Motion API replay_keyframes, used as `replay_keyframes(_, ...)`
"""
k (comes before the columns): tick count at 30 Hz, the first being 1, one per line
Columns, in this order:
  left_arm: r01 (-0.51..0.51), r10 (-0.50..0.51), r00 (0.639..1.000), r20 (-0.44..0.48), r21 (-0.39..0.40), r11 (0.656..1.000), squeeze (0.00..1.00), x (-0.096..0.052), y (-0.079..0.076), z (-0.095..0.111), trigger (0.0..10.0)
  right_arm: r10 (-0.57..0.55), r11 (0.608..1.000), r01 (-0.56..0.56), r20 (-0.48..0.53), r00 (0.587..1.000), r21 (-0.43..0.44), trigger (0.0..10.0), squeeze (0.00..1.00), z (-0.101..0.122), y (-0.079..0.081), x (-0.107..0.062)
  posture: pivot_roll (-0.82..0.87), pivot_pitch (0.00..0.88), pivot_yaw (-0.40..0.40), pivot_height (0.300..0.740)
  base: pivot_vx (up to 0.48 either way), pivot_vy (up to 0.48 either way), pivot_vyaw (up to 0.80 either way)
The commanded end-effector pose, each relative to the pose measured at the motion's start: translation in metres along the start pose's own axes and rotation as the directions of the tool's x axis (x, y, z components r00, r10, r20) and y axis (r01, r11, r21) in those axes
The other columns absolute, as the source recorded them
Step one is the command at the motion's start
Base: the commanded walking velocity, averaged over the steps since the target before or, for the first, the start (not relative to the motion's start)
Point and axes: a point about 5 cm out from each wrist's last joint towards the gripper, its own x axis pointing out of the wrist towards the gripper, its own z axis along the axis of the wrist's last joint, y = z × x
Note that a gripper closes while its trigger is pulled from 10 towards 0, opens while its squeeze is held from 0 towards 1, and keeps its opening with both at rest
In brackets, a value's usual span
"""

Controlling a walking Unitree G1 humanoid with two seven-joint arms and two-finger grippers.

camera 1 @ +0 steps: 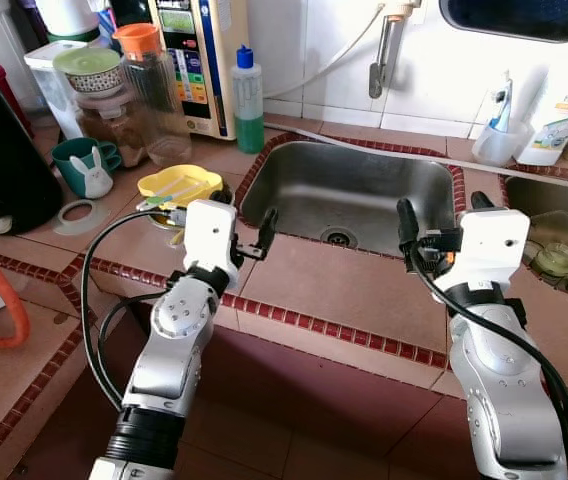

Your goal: Kitchen organization

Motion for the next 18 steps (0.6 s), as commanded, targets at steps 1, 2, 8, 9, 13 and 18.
replay_keyframes(1, 0.007, -0.007, 1.000, 0.007, -0.002, 1.000, 0.00, 0.0002, -0.0006, 0.0015, 10.0, 0.001, 1.000, -0.001, 0.021, 1.000, 0.000, 10.0, 0.00, 0.0044, 0.0004, 0.0002, 0.06, 0.000, 0.022, 0.740, 0.292, 0.000, 0.00)
replay_keyframes(2, 0.010, -0.010, 1.000, 0.008, -0.002, 1.000, 0.00, 0.0003, -0.0008, 0.0018, 10.0, 0.002, 1.000, -0.002, 0.020, 1.000, -0.001, 10.0, 0.00, 0.0044, 0.0005, 0.0000, 0.06, 0.000, 0.022, 0.740, 0.356, 0.000, 0.00)
replay_keyframes(8, 0.012, -0.012, 1.000, 0.007, -0.007, 1.000, 0.00, -0.0004, -0.0013, 0.0014, 10.0, 0.004, 1.000, -0.004, 0.019, 1.000, 0.001, 10.0, 0.00, 0.0042, 0.0006, -0.0002, 0.06, 0.000, 0.021, 0.740, 0.363, 0.000, 0.00)
replay_keyframes(9, 0.012, -0.012, 1.000, 0.006, -0.006, 1.000, 0.00, -0.0005, -0.0014, 0.0012, 10.0, 0.004, 1.000, -0.004, 0.019, 1.000, 0.001, 10.0, 0.00, 0.0042, 0.0006, -0.0003, 0.06, 0.000, 0.021, 0.740, 0.360, 0.000, 0.00)
replay_keyframes(13, 0.011, -0.011, 1.000, 0.002, -0.007, 1.000, 0.00, -0.0008, -0.0017, 0.0005, 10.0, 0.004, 1.000, -0.004, 0.018, 1.000, 0.000, 10.0, 0.00, 0.0040, 0.0006, -0.0004, 0.06, 0.000, 0.021, 0.740, 0.343, 0.000, 0.00)
replay_keyframes(18, 0.009, -0.009, 1.000, -0.005, -0.007, 1.000, 0.00, -0.0009, -0.0021, -0.0006, 10.0, 0.001, 1.000, -0.001, 0.015, 1.000, -0.001, 10.0, 0.00, 0.0034, 0.0002, -0.0008, 0.05, 0.000, 0.021, 0.740, 0.197, 0.000, 0.00)
